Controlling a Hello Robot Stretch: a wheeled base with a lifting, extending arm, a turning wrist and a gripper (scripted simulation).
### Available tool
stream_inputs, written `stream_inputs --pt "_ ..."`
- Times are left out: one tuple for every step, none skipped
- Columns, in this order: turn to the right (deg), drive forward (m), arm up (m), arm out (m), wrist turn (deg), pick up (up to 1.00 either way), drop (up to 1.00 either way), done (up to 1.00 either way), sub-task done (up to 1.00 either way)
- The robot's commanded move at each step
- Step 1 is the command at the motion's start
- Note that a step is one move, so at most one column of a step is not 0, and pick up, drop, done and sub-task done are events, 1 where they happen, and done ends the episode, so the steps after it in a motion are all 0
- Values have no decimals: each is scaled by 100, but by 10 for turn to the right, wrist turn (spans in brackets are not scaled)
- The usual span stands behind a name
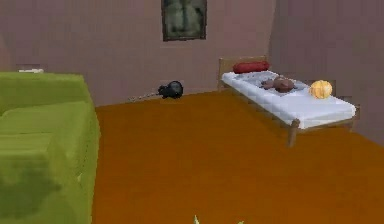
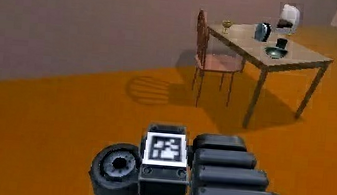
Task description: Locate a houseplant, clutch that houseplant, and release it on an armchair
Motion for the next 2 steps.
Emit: stream_inputs --pt "-120 0 0 0 0 0 0 0 0" --pt "0 65 0 0 0 0 0 0 0"
